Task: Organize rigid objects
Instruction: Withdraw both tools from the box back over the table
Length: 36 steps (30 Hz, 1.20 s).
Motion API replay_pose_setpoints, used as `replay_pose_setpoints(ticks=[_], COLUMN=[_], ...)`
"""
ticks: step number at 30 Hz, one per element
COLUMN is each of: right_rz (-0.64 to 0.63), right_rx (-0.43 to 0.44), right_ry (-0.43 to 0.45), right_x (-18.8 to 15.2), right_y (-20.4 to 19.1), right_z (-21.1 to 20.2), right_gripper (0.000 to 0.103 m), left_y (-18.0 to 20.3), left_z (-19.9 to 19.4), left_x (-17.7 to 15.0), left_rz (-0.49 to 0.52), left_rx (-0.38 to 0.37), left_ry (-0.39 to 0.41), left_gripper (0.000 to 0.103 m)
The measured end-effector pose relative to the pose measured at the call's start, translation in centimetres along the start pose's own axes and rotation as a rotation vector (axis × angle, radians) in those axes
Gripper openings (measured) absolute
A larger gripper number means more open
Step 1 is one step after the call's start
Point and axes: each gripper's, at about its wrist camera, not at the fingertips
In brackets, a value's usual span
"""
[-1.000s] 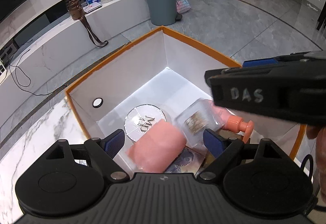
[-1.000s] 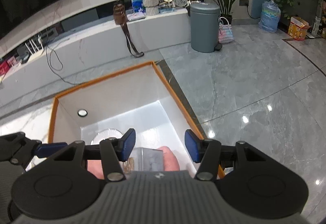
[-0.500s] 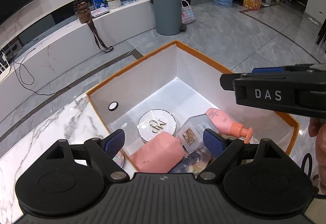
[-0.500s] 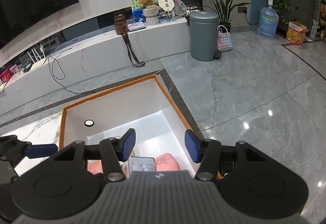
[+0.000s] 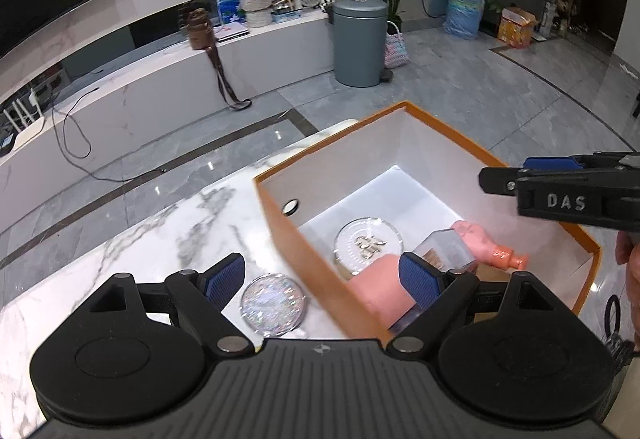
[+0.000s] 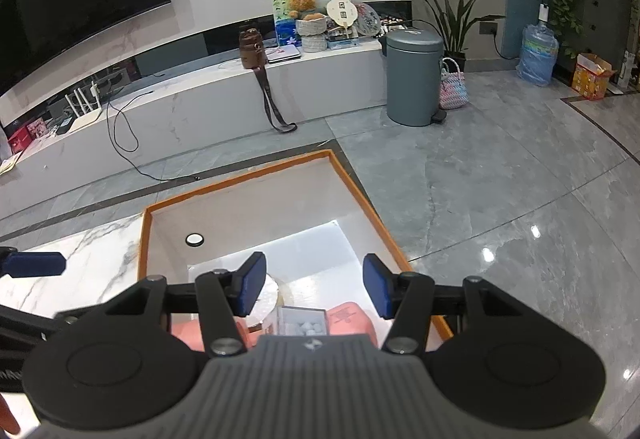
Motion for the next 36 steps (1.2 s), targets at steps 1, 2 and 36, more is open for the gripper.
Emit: replay_pose_setpoints(ticks=[1,2,36], right_rz=[-0.004,-0.007,-0.416], right_rx=[0.0,0.001,0.117], right_ry=[0.0,0.0,0.026], right_x=[0.1,0.1,-6.0], right_y=[-0.3,-0.5,-18.0], right_z=[-0.1,-0.1,-1.3], right_gripper=[0.054,0.054,0.054], left_y=[-0.4,-0.8,-13.9], left_z=[-0.1,-0.2,-0.8], left_x=[-0.2,-0.4,-10.8], left_rz=[-0.004,-0.007,-0.172], left_rx=[0.0,0.004,0.029], left_ry=[0.001,0.002,-0.01], left_gripper=[0.102,0.102,0.102])
Point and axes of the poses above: each gripper's, at about its wrist camera, not at the fingertips, and z roughly the way its jaws point, y to its right, x to its top, and after that the axes turned 10 degrees about -z, right-handed
